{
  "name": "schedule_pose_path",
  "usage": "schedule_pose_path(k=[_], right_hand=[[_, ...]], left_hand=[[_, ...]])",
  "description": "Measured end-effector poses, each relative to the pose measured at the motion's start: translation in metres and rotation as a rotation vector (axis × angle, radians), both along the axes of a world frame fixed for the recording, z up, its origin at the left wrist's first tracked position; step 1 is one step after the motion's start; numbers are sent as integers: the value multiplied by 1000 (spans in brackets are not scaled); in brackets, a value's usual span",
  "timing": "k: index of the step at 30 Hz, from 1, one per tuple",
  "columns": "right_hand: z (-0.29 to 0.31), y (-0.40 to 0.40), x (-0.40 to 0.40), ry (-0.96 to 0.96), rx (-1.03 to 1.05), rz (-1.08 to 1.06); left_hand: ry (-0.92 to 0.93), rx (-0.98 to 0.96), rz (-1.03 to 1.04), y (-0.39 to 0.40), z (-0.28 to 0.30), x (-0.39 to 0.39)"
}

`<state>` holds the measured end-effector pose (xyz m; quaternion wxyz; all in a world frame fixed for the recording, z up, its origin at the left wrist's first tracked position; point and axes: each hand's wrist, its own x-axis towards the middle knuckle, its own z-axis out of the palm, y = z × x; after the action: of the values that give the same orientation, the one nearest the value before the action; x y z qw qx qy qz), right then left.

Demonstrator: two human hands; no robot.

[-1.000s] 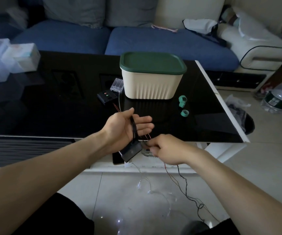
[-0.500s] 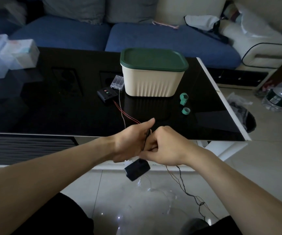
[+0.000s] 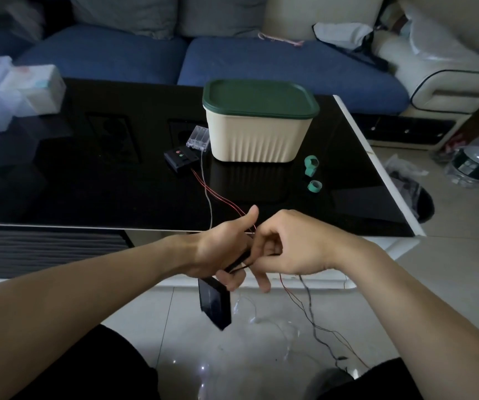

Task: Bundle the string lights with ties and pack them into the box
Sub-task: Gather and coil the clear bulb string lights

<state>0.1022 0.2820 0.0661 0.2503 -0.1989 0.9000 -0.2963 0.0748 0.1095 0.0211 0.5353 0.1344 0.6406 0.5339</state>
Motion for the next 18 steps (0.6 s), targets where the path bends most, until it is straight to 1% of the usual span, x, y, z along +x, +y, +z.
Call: schedule_pose_path(k=[3, 5, 7, 9, 11, 13, 15, 18], right_hand=[[-3, 9, -6, 58, 12, -117], [-4, 13, -9, 128, 15, -208], [-8, 16, -13, 145, -13, -243], [-8, 15, -12, 53, -87, -183], [-7, 11, -7, -136, -197, -112], [-8, 10, -6, -260, -276, -123], [-10, 15, -9, -272, -302, -132], [-12, 21, -13, -200, -304, -166]], left_hand=[[-26, 19, -33, -1, -1, -1], [-40, 28, 2, -2, 2, -1], [-58, 49, 53, -3, 6, -2], [-64, 69, 88, -4, 10, -2], [-64, 76, 98, -4, 12, -1], [-68, 83, 109, -2, 12, 2], [-86, 102, 167, 0, 13, 5], [-40, 123, 358, 3, 15, 4]])
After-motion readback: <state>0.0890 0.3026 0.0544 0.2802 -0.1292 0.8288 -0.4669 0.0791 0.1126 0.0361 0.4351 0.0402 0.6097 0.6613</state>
